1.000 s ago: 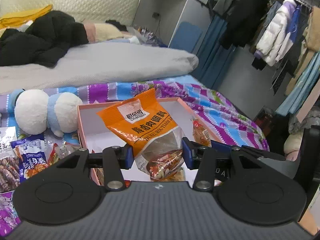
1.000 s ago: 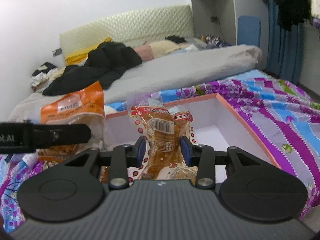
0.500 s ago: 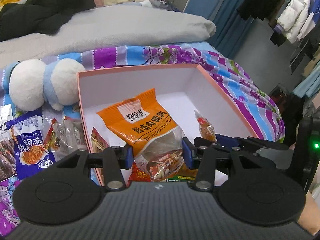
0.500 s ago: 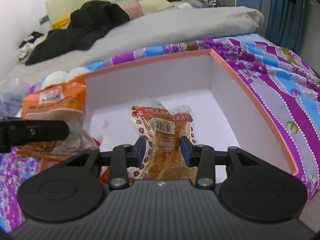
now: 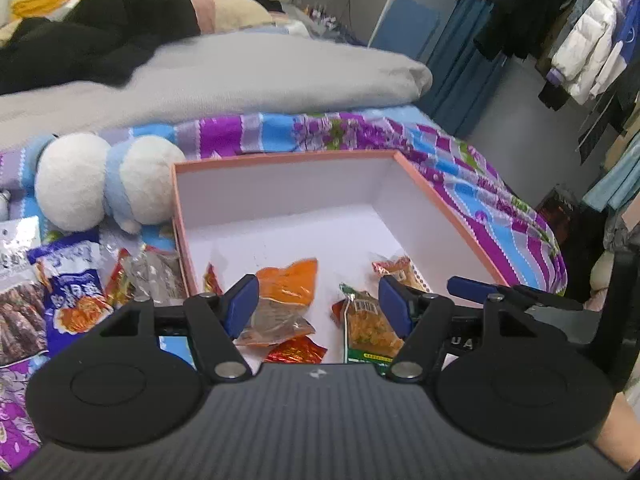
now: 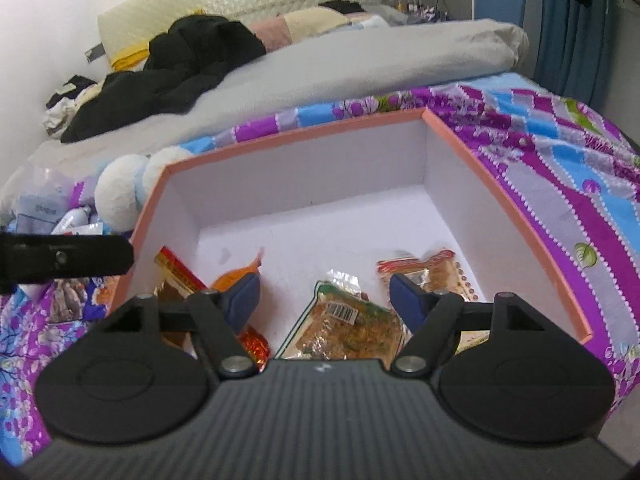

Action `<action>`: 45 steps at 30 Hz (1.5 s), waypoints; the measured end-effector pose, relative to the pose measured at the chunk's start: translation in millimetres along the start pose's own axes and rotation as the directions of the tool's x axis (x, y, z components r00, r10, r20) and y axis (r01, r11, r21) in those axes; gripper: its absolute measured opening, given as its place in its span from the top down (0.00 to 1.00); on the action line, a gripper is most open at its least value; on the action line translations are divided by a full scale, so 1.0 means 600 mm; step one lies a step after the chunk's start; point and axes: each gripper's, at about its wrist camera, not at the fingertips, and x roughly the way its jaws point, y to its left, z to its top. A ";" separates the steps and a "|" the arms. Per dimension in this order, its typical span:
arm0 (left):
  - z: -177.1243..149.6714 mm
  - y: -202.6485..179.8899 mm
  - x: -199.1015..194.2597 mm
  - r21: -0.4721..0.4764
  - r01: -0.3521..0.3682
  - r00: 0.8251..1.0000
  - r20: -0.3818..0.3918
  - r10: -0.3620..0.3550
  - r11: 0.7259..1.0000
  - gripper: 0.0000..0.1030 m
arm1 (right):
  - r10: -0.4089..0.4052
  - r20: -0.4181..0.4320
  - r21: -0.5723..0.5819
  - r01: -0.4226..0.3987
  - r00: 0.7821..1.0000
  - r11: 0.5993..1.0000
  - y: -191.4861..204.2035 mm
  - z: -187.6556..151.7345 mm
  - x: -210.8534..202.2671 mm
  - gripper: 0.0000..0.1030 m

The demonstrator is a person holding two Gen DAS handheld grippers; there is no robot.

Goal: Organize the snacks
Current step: 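Open both tools to drop the packets into the pink box, then withdraw both open tools from the pink box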

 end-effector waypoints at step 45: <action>-0.243 0.141 -0.355 -0.125 -0.198 0.945 0.240 0.223 0.972 0.31 | 0.216 0.170 -0.175 -0.186 0.962 0.967 0.215 -0.159 -0.226 0.29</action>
